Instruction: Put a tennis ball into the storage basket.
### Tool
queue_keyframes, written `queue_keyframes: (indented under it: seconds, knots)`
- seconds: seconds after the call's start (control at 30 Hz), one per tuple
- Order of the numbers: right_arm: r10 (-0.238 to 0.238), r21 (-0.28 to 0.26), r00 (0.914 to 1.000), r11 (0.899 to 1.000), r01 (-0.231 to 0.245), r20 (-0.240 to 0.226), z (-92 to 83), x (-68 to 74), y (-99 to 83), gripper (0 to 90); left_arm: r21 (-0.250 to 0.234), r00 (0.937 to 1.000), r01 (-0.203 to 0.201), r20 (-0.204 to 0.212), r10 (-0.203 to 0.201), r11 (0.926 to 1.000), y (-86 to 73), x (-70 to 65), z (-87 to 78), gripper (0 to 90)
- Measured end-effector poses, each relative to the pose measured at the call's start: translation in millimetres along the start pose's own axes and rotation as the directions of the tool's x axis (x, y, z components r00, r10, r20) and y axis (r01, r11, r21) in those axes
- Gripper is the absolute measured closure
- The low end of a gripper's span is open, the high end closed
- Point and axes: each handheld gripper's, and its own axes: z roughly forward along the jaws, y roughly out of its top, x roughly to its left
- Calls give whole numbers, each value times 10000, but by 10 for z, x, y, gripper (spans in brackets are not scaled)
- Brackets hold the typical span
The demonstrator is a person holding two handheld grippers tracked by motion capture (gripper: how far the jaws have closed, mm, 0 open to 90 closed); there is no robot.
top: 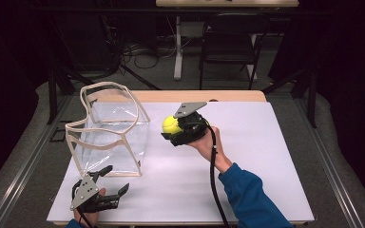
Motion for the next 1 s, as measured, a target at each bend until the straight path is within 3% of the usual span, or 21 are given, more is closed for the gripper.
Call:
queue_keyframes:
  seconds: [1.0]
  knots:
    - [-37, 153, 9999, 9999, 40, -164, 50, -115, 359, 264, -8, 10000, 64, -12, -64, 10000, -2, 4, -2, 159]
